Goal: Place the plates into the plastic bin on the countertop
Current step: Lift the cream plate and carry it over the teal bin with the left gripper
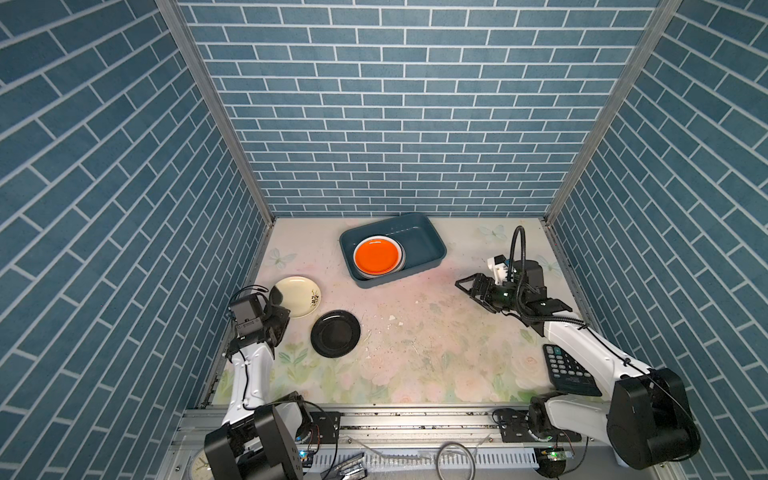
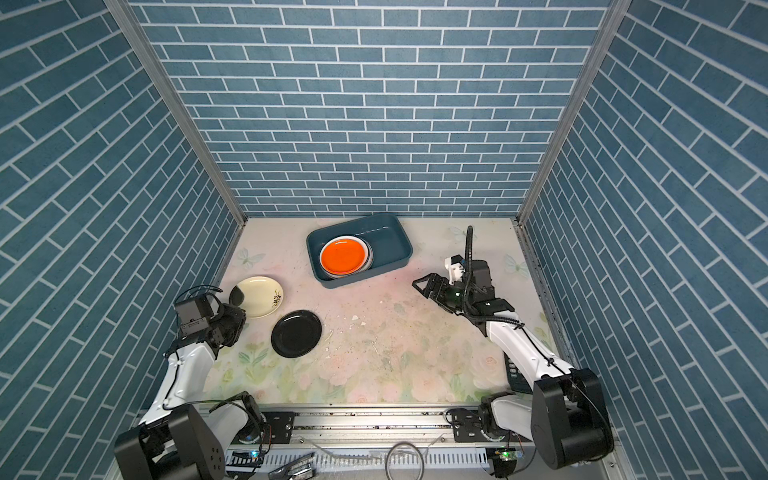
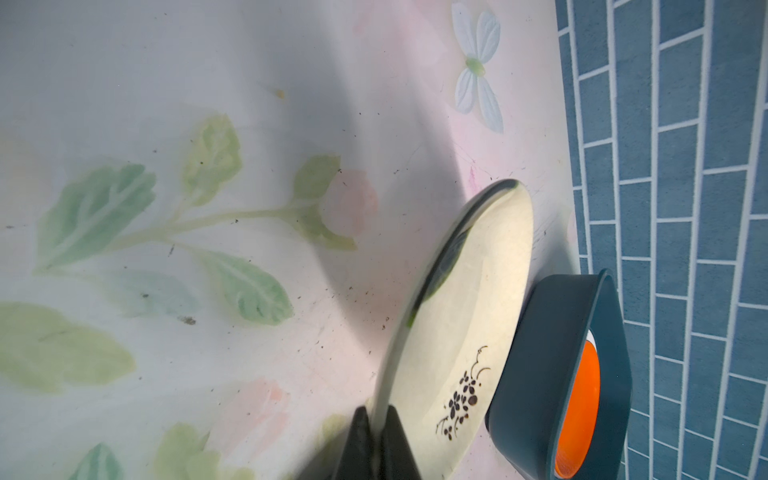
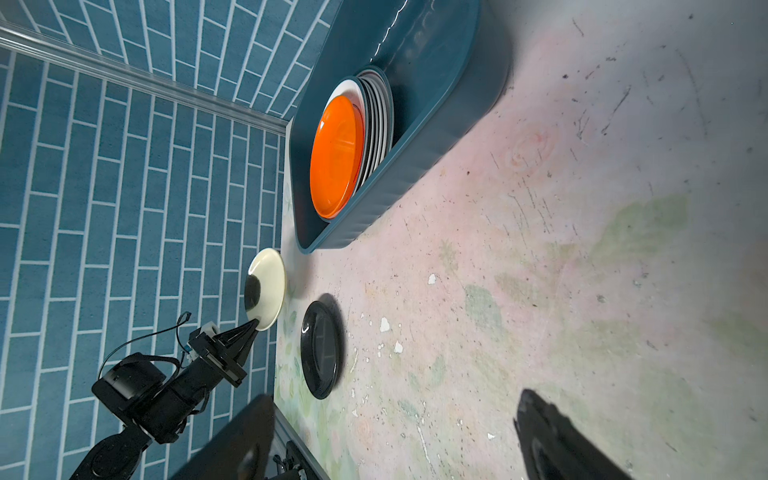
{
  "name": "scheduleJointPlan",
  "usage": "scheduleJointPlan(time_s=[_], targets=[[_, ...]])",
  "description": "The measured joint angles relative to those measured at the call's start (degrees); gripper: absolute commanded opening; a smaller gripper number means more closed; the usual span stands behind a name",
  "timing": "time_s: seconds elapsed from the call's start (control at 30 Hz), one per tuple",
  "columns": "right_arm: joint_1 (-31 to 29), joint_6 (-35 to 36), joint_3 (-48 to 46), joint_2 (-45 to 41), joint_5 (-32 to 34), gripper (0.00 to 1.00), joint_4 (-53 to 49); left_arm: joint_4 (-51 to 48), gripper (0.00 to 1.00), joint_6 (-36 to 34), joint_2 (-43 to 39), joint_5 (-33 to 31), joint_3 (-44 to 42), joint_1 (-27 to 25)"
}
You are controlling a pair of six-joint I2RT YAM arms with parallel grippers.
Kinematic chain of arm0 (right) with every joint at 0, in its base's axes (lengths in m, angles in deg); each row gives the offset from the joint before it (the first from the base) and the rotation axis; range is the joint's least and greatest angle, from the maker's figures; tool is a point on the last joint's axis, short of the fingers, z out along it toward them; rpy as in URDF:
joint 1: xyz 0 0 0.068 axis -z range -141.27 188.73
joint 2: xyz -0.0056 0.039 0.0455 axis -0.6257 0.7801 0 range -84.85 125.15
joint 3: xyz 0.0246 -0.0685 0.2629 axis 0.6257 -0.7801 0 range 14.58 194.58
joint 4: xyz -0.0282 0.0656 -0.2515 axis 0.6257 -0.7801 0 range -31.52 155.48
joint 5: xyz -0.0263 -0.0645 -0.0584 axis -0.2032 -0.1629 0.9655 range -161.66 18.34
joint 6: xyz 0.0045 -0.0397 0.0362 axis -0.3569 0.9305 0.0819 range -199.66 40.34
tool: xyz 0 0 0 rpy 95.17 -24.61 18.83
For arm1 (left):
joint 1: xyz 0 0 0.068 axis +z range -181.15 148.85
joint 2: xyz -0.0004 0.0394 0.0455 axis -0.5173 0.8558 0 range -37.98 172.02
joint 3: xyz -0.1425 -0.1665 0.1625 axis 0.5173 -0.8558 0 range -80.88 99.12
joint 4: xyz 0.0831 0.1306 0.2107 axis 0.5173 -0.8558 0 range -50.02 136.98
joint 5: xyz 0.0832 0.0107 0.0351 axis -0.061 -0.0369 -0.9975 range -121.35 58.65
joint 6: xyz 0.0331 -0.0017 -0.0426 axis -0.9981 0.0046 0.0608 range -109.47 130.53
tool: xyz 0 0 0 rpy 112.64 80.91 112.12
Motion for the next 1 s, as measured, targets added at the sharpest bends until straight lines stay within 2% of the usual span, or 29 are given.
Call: scheduleJointPlan(time_s=[0.2,0.4,0.7,1.0], targets=[[0.02,-0.09,-0.48,-0.02,0.0,0.91,0.09,-2.27,0.0,1.38,-2.64,1.51,2.08,-0.96],[0.02,-0.44,-0.68,-0.07,0.0,0.91,0.7,-4.5,0.0,3.21,-4.7,1.55,7.85,-5.07],[0.02,-2.03,-3.15,-0.2,-0.39,0.91,2.67,-5.62,0.0,4.46,-3.06,-2.64,20.44,-18.29],[0.02,-2.05,-3.74,-2.14,-0.39,0.91,3.21,-5.35,0.0,1.81,7.85,-8.61,28.98,-31.1]])
